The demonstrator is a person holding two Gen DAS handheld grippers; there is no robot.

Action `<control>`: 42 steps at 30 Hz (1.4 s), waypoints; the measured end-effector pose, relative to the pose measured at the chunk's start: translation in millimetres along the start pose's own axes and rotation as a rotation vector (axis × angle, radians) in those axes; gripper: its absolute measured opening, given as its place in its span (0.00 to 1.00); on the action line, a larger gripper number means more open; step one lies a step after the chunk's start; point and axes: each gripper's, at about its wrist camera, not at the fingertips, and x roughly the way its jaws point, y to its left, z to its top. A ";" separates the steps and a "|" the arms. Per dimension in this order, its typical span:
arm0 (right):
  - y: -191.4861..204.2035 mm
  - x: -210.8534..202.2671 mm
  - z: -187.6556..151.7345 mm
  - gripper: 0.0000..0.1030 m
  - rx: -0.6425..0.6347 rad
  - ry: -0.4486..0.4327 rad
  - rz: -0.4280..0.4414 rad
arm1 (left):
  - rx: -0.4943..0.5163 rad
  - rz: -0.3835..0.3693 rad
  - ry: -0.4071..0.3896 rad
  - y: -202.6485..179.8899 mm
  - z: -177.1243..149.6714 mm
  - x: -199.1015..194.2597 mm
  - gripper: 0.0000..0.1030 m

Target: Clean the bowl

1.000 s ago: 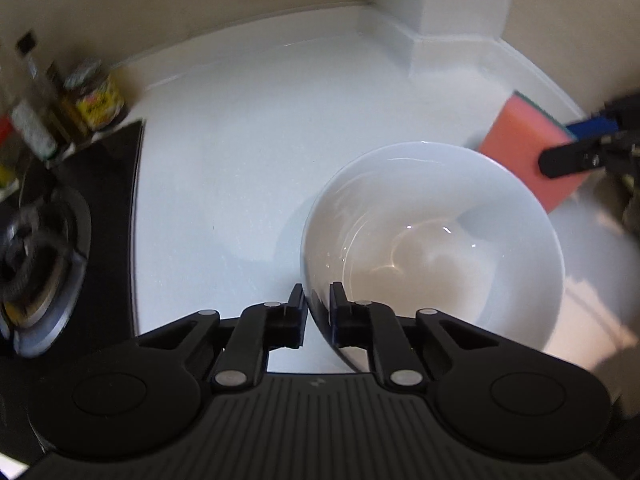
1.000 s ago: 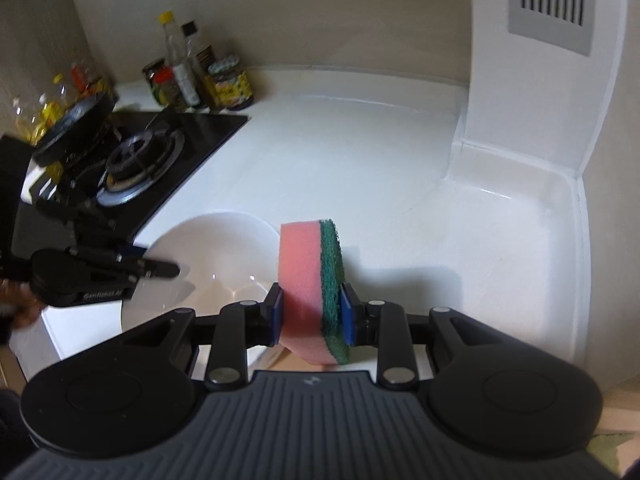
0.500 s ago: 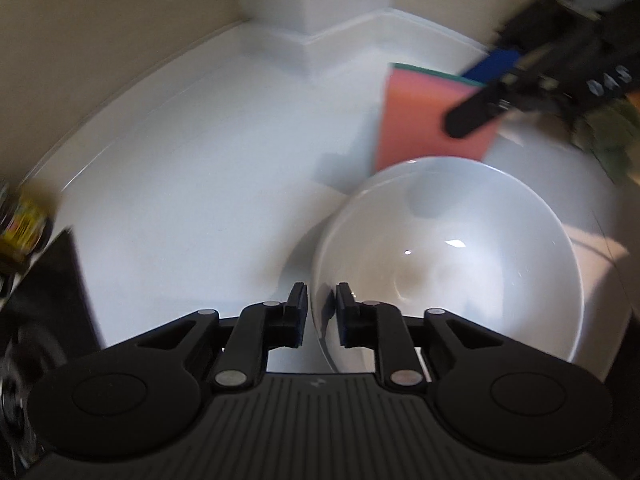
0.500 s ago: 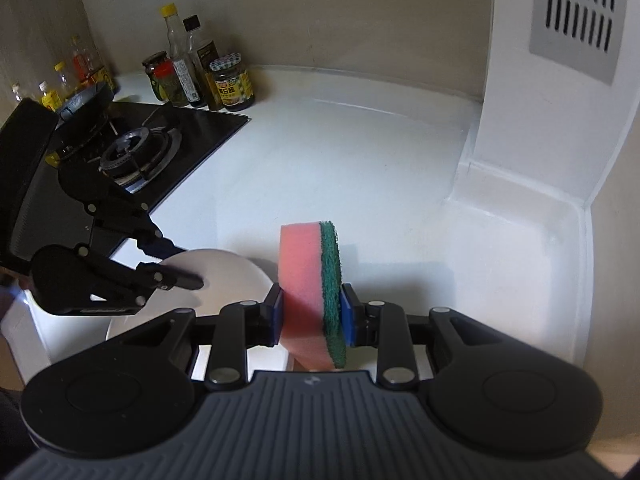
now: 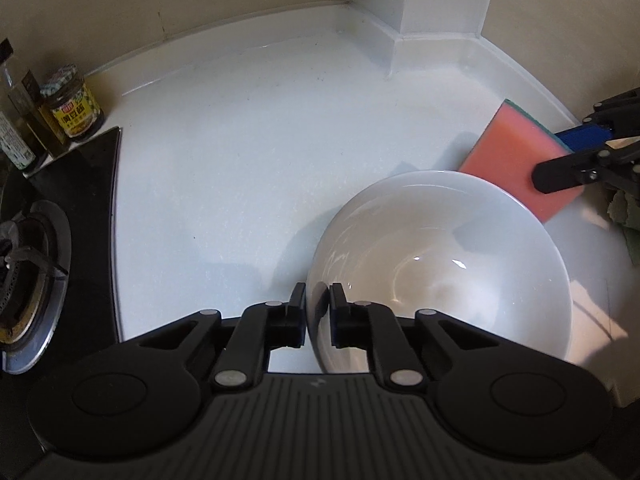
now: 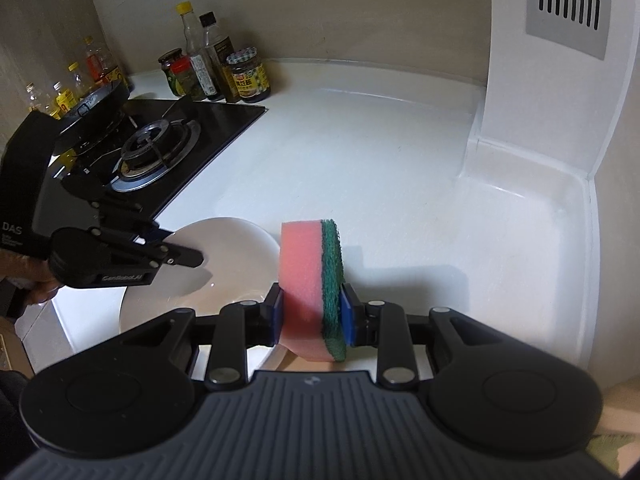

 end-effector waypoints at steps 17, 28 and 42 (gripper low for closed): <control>-5.3 3.5 7.4 0.24 0.005 -0.012 -0.051 | 0.387 -0.001 -0.051 -18.2 27.3 16.1 0.21; -11.9 0.7 2.6 0.24 0.060 -0.019 -0.032 | 0.093 -0.021 -0.041 1.5 -5.7 -6.8 0.13; -10.7 11.9 19.2 0.24 0.034 0.008 -0.076 | 0.416 -0.027 -0.026 -4.1 35.2 13.0 0.18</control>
